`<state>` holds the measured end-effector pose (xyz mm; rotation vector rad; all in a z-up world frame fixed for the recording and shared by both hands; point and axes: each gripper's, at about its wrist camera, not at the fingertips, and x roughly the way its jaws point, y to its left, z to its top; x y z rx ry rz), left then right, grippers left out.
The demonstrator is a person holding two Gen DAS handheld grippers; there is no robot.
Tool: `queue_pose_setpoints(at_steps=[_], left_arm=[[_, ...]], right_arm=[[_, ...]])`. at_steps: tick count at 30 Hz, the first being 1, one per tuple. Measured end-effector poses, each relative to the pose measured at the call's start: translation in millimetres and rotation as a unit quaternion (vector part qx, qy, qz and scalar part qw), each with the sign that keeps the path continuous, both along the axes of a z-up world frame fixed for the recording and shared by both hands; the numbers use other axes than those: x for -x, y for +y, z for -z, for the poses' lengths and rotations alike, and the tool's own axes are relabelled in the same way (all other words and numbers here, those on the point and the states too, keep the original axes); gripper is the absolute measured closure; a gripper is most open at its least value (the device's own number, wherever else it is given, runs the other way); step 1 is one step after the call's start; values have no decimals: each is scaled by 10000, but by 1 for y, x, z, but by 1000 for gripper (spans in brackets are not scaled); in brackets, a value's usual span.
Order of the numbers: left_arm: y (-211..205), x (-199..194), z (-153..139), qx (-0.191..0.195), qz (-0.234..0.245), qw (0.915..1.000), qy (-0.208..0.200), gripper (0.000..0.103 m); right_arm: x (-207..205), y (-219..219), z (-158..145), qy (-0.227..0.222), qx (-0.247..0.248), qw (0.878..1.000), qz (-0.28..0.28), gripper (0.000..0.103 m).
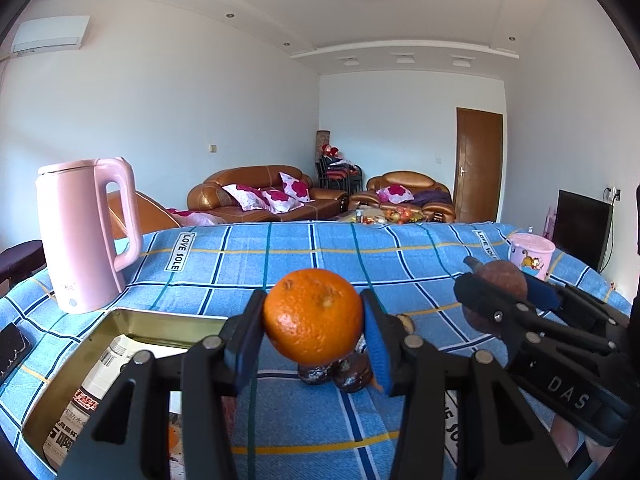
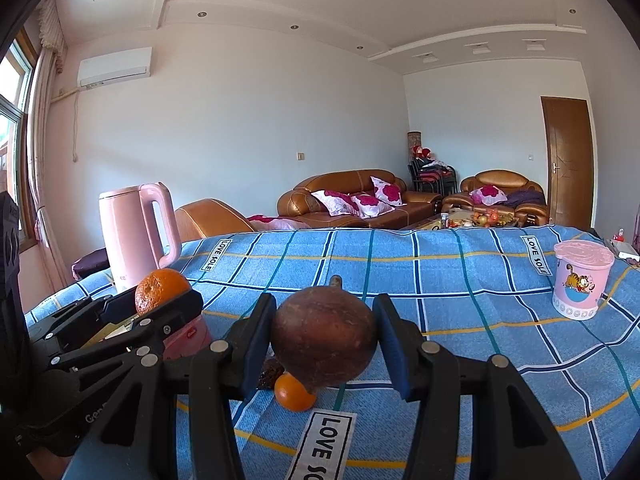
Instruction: Organize fruits
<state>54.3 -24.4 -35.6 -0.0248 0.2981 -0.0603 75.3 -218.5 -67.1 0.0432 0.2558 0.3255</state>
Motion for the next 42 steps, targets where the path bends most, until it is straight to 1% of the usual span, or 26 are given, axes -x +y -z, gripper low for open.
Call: queue_pose_setpoints(at_steps=[7,11,14,28,35,42], left_arm=[[1,1,0,12,-39,10000,-10,55],[6,1,1,50,-115,9999,55,55],[12,4,0,77,-182,9998,85,55],[57,14,0,181,-535,9980,275,55],[87,17,-1,167,-799,9956,456,55],[114,18,1,168,-1061,9924,597,55]], right_arm=[[-2,2,0,28,28,10000,-22,51],[-2,7,1,39,119,9999,-51,51],[-4,10,1,127,104,9998,-132,51],[-5,49,-3,319,180,9976,-582,51],[-7,75,-11,408,212,9945,-944,51],[-9,101,-12,455,280,9912,-1208,51]])
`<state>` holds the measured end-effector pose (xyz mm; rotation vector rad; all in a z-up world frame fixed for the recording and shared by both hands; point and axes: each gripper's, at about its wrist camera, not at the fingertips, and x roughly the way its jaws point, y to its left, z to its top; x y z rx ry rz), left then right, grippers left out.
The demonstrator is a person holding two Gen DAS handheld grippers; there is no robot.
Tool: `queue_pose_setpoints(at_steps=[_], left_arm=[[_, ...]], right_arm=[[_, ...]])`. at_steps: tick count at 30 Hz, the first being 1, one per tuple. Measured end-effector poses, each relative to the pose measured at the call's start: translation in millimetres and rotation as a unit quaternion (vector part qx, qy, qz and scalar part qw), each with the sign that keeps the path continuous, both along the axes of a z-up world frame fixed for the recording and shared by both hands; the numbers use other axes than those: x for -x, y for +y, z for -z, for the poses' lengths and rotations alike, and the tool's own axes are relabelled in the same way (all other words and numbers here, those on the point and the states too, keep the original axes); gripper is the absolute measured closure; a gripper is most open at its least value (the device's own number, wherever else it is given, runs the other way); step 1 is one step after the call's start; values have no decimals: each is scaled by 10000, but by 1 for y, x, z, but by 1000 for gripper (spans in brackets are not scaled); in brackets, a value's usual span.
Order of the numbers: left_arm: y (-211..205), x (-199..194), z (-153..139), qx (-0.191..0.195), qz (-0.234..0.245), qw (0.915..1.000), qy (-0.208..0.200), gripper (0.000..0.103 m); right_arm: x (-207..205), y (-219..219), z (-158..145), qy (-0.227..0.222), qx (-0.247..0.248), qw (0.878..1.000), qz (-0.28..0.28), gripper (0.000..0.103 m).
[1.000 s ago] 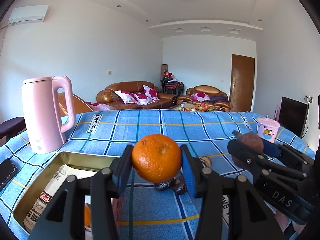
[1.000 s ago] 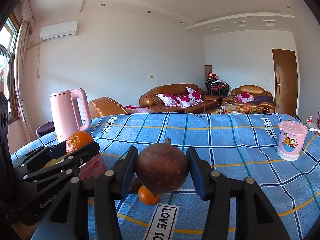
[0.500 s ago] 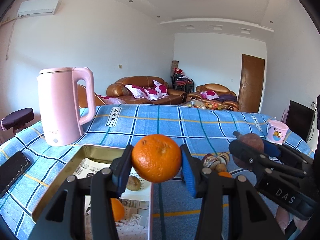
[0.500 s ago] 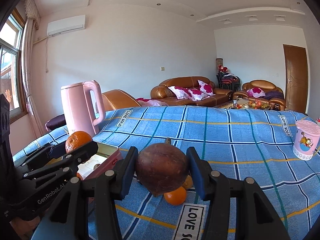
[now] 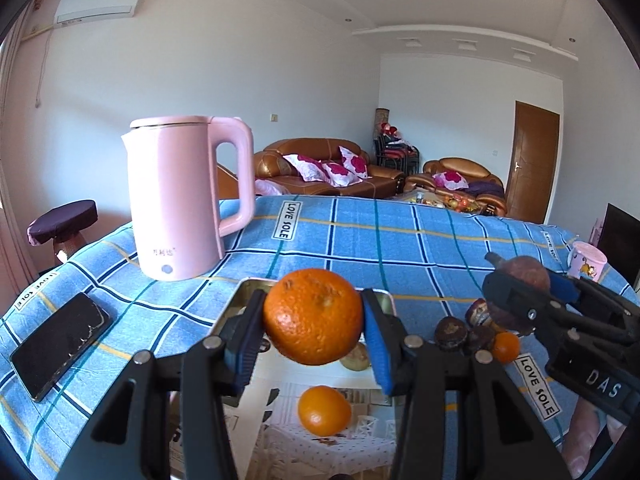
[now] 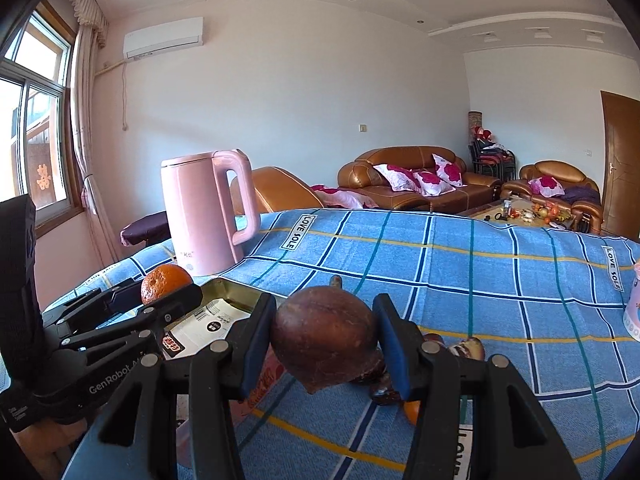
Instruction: Organize fruits
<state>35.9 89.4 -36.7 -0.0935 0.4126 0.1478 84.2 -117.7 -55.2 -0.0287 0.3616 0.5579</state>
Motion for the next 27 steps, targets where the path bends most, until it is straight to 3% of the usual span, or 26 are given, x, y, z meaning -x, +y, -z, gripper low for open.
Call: queue_pose_setpoints(at_steps=[12,27], left_arm=[[37,-1,12,112,-335,9990,279,55],[54,-7,21,238,-334,9976,553,55]], right_arm=[[-3,40,9,149,154,9988,-430,51],[-13,77,28,394,447,9961,-654,51]])
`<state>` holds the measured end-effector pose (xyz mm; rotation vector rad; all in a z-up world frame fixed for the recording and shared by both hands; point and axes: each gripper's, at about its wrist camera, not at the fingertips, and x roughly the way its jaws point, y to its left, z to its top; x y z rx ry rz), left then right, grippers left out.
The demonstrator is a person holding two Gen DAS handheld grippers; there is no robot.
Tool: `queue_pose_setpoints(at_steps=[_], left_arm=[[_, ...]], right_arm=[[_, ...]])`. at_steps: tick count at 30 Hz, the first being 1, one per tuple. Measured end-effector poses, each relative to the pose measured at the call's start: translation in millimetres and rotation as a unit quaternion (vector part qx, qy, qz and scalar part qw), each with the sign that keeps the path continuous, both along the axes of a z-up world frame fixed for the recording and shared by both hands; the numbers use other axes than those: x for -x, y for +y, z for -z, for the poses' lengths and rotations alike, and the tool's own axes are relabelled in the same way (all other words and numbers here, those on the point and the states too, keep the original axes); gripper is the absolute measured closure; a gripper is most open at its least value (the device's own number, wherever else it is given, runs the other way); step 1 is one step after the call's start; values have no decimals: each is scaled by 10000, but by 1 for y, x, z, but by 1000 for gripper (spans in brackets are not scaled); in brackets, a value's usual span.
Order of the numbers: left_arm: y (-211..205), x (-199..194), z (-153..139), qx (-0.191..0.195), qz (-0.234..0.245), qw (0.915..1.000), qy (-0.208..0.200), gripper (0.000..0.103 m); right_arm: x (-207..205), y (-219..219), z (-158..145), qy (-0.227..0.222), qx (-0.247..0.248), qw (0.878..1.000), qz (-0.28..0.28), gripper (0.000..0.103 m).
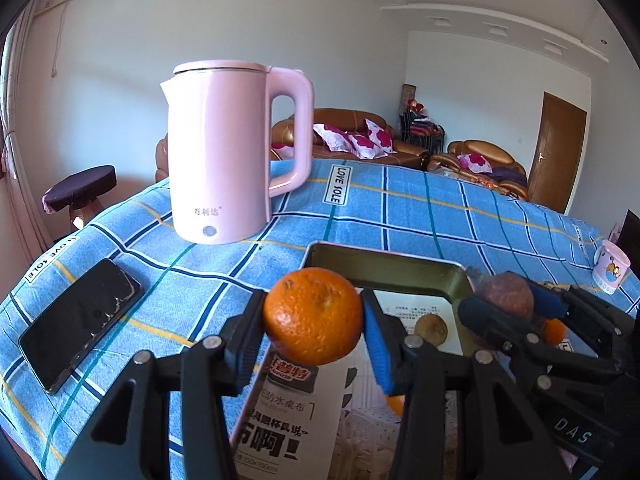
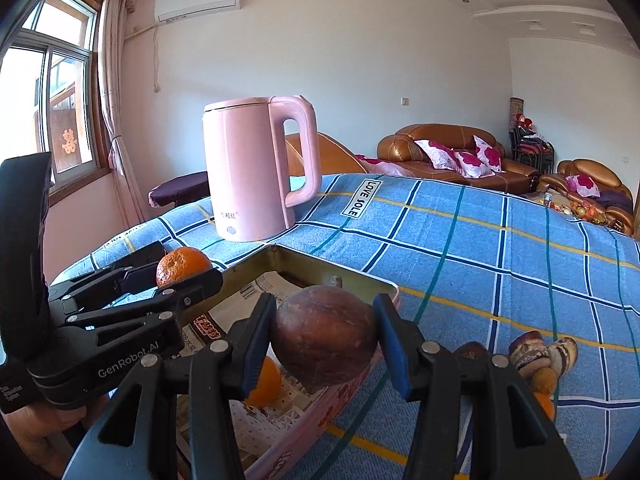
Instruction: Organize fruits
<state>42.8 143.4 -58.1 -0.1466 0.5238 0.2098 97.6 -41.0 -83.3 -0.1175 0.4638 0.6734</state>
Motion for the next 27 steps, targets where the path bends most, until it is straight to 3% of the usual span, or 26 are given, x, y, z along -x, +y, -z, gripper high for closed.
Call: queue_pose_setpoints(at_steps=[27], left_arm=[[4,-11,6,95,99,9993,352,55]], right_arm=[[-13,21,9,389,377,9983,-194,51]])
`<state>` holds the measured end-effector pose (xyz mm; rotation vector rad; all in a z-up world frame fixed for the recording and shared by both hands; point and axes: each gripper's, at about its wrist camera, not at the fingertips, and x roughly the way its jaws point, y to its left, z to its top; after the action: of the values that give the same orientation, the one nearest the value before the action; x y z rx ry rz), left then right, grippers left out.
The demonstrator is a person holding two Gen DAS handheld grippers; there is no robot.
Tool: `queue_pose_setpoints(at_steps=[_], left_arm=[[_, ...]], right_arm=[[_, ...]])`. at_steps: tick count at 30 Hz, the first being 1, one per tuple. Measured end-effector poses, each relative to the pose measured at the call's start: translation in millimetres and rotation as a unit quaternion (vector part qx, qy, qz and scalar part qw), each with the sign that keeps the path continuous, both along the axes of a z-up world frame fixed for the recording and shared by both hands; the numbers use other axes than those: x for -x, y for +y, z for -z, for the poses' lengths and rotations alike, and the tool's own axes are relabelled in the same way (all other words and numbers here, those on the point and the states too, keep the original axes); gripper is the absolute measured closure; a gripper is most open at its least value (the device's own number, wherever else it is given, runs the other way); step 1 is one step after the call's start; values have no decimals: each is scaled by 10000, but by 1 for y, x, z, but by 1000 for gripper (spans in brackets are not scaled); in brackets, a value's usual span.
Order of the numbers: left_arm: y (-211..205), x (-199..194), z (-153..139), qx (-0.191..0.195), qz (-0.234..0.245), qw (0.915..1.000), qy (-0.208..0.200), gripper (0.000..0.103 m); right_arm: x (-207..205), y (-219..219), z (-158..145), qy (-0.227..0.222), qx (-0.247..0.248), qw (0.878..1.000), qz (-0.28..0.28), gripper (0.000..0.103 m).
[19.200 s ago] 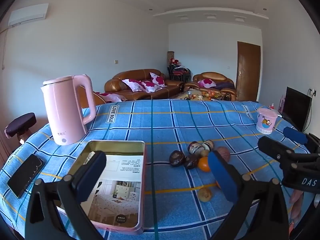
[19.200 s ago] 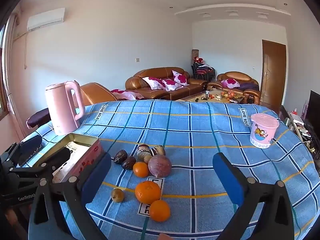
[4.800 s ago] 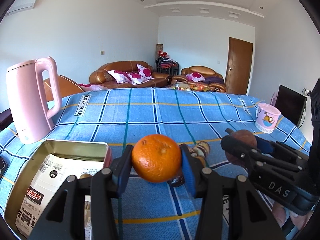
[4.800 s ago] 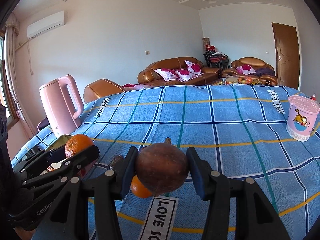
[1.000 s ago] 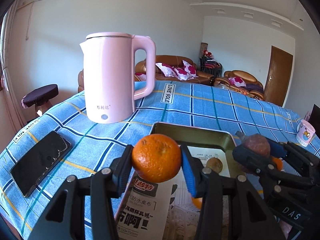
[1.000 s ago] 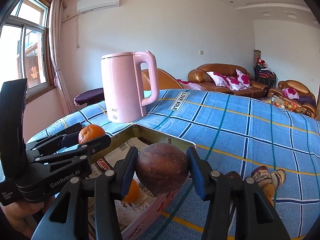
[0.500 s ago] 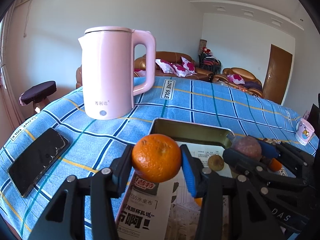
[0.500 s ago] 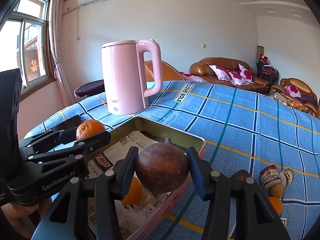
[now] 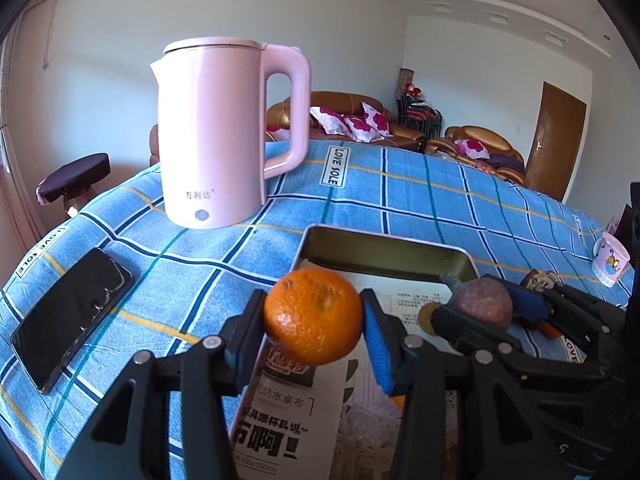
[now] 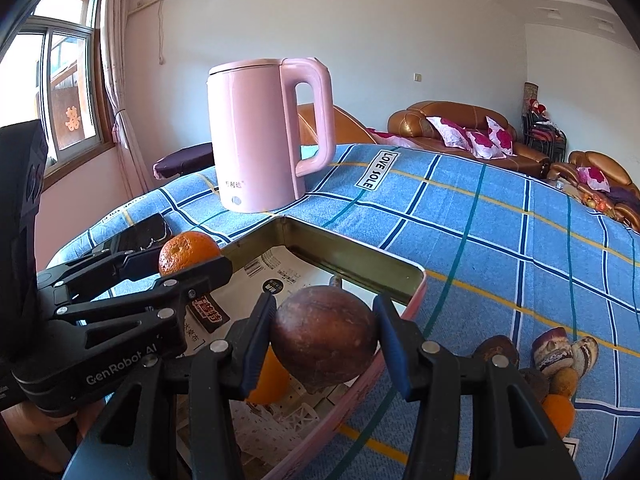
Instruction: Organize fruits
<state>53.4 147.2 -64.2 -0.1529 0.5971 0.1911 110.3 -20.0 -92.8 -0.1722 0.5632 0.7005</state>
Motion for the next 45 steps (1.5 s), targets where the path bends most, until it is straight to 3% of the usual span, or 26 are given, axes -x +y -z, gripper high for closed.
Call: queue_pose_setpoints(at_steps=[15,25,29,33,38,45], left_arm=[[1,-3,1,43,-35,10000,82,53],[11,4,0,149,-248,9996,-63,28],[13,7,-3,172,-358,9991,-158,13],[8,12,-9,279,-290,9987,-311,9],[-13,16,-23,256,-100,9983,-510,5],[-52,10,-33,224,252,9977,-588,5]], right_arm=[[-5,1,3,175,12,9998,-53,50],[-4,-6,1,122,-139,9998,27,42],[-2,-11,-2,40,-235,9996,138,39],[1,-21,-5,-84,-206,9993,295,38],[2,-64,-18,-204,-252,9974,639,38],[-6,-148,-15,-151,28,9866,1622,38]])
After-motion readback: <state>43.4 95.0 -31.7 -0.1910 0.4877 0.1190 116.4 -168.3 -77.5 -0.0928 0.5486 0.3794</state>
